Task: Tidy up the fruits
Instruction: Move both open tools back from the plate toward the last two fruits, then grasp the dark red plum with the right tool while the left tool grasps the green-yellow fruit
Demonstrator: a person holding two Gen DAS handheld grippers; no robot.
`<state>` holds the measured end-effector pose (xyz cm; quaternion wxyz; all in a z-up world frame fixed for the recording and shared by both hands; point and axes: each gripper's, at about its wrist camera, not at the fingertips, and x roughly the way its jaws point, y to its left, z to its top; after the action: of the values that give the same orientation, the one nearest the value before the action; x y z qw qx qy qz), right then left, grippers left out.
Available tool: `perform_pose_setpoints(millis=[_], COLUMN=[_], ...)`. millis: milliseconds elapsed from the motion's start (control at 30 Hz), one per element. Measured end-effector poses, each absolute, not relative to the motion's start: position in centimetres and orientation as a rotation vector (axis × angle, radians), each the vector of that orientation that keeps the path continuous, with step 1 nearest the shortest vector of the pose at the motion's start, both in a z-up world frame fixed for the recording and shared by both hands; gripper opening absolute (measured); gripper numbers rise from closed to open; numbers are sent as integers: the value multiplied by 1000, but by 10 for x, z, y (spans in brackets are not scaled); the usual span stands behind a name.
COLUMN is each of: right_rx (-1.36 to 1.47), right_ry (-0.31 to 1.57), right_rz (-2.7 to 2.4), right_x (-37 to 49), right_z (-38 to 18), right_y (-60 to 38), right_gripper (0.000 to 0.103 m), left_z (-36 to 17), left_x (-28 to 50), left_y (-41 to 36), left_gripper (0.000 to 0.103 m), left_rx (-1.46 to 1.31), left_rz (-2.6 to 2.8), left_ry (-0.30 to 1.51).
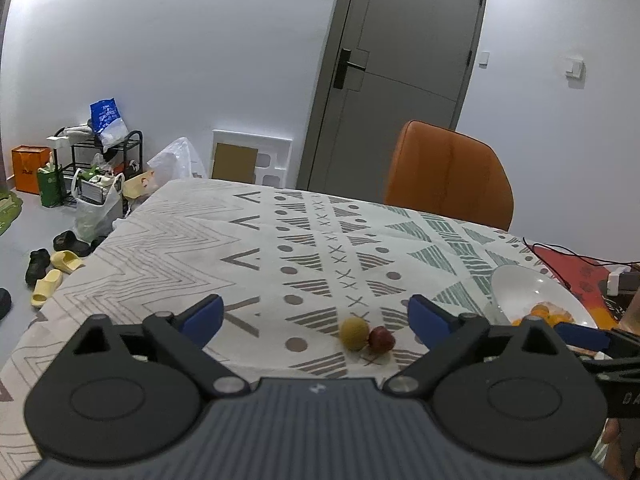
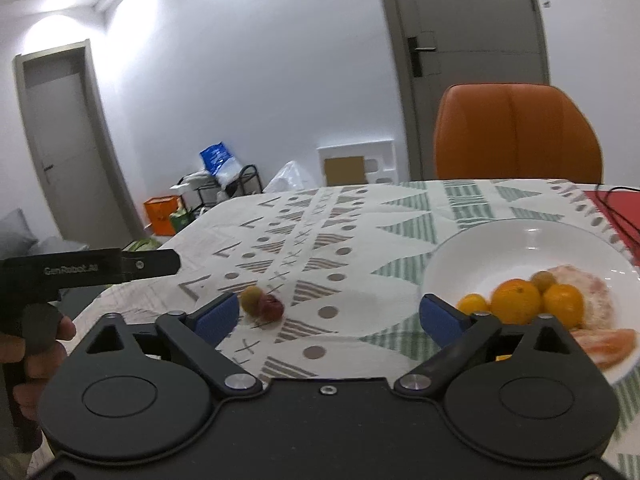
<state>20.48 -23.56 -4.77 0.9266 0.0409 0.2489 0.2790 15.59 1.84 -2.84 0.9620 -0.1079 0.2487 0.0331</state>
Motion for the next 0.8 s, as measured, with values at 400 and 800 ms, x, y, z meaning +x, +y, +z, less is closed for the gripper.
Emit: perform_pose_setpoints(millis=[400, 800], right_rx=[55, 62], right_ry=[581, 654], right_rz=[646, 694], right_x=[230, 251], right_z=[-55, -67], right_y=[-204, -183], right_gripper=[75, 55], left_z=[-44, -51], left_x=[168, 188], left_y=[30, 34], left_gripper=[54, 36], left_rx=[-240, -258], left_rz=[50, 31], left_ry=[569, 609])
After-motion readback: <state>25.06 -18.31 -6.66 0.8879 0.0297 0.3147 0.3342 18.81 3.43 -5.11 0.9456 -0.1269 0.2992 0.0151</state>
